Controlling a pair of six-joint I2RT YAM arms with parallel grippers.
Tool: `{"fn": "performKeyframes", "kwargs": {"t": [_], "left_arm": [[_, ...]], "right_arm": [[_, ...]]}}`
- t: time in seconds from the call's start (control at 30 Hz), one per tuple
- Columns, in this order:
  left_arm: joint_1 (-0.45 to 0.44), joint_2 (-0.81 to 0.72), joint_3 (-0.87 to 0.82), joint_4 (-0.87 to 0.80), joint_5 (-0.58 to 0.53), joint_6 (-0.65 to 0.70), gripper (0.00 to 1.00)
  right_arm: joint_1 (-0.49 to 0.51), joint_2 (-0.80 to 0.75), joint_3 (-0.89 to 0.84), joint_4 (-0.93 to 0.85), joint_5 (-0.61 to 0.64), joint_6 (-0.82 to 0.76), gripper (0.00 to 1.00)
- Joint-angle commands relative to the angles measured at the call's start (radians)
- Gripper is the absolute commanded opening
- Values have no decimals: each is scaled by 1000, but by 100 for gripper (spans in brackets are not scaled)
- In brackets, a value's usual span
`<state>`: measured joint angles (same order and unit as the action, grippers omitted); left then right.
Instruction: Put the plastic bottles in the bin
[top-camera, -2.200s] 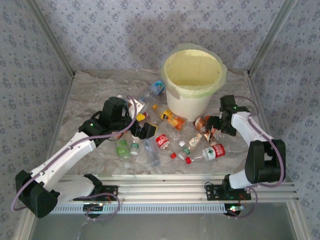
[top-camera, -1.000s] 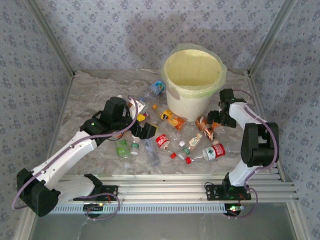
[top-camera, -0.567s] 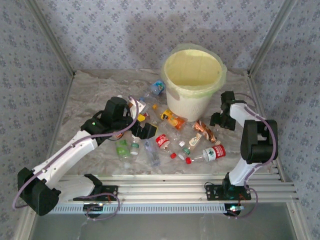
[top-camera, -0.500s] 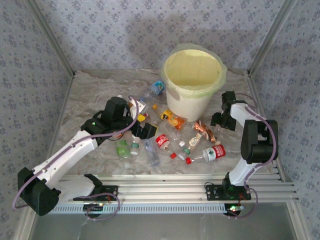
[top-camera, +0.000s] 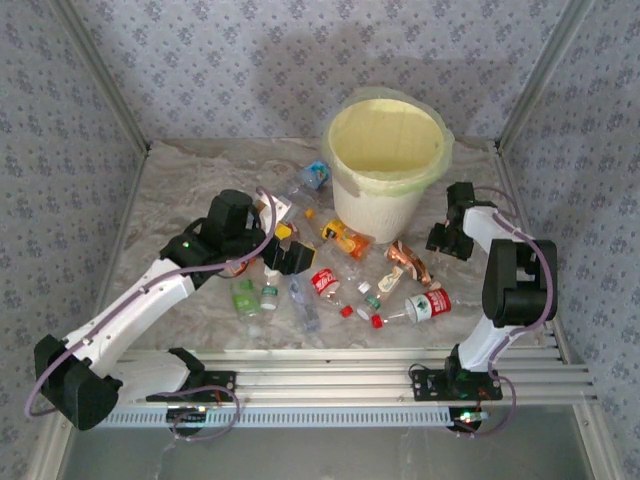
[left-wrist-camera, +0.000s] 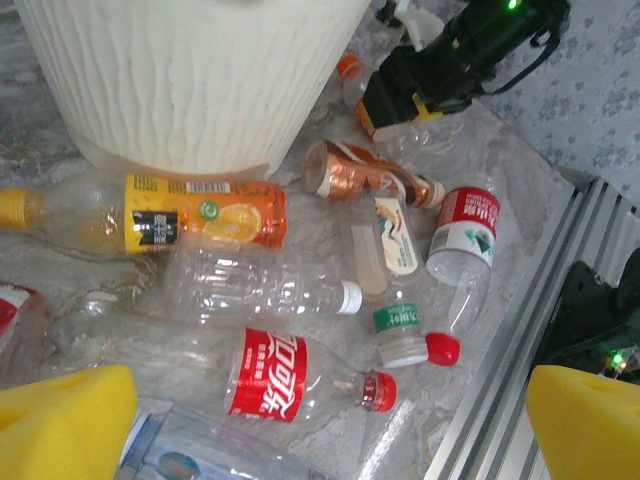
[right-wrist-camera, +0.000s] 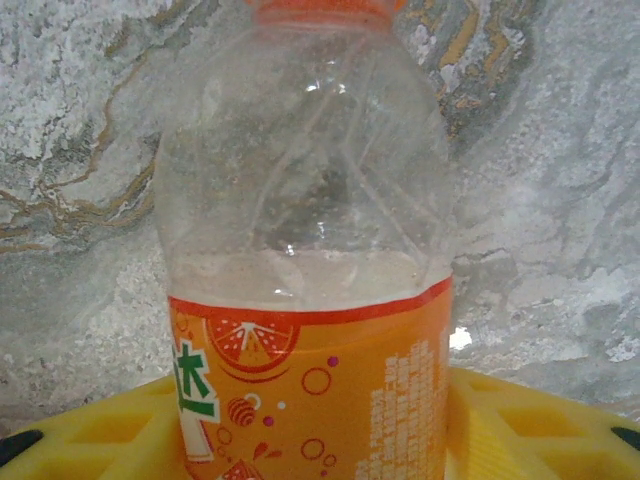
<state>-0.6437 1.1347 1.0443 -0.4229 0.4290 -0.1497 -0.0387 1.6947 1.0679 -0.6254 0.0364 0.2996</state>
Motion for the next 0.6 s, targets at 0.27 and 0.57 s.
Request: {"fn": "performKeyframes", "kwargs": {"t": [0.27, 0.57], "left_arm": [[-10, 21, 163, 14, 63, -48, 100], [-11, 84, 392, -96, 65, -12, 100]], "right_arm": [[-16, -298, -48, -56, 38, 65, 55], [3, -528, 52, -142, 82, 76, 53]]}}
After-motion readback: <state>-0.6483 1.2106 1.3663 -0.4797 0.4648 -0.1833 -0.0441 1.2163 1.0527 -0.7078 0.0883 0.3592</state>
